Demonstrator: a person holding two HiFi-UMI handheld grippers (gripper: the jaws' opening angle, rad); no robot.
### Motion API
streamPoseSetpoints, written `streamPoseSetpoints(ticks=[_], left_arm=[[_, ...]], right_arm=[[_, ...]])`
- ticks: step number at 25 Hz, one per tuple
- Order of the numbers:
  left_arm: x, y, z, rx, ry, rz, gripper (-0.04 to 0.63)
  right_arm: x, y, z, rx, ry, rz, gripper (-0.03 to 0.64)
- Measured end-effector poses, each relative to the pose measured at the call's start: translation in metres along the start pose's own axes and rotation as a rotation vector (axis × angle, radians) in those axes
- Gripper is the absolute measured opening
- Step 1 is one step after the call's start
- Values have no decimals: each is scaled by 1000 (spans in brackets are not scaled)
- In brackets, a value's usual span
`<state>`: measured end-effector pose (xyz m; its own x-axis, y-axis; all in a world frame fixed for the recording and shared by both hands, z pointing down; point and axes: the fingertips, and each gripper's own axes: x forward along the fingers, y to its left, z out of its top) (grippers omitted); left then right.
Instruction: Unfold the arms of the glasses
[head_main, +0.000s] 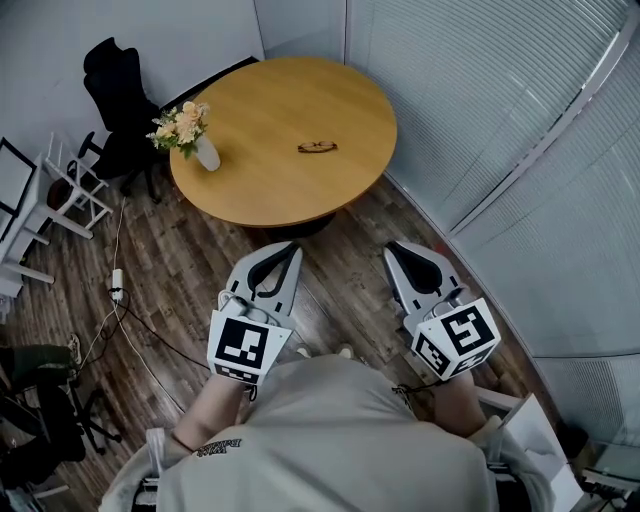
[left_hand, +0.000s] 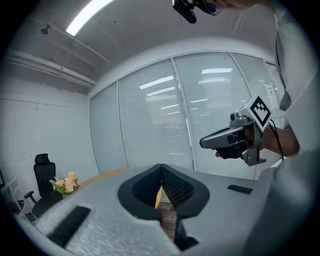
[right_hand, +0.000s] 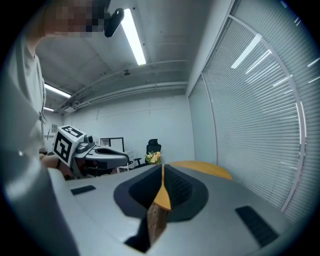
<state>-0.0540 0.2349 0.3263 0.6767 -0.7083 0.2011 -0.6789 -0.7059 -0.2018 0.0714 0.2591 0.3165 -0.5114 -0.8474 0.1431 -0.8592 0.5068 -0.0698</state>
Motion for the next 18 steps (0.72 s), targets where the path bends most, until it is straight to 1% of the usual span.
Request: streamPoseSetpoints(ticks=[8, 14, 18], left_arm=[[11, -18, -6, -17, 22, 5, 23], [16, -21, -3, -14, 19, 35, 22], [20, -29, 0, -5, 19, 40, 22]], right_arm=[[-8, -15, -14, 15, 23, 13, 37], [-10, -29, -20, 32, 12, 10, 37], [-18, -35, -21, 40, 1, 9, 37]])
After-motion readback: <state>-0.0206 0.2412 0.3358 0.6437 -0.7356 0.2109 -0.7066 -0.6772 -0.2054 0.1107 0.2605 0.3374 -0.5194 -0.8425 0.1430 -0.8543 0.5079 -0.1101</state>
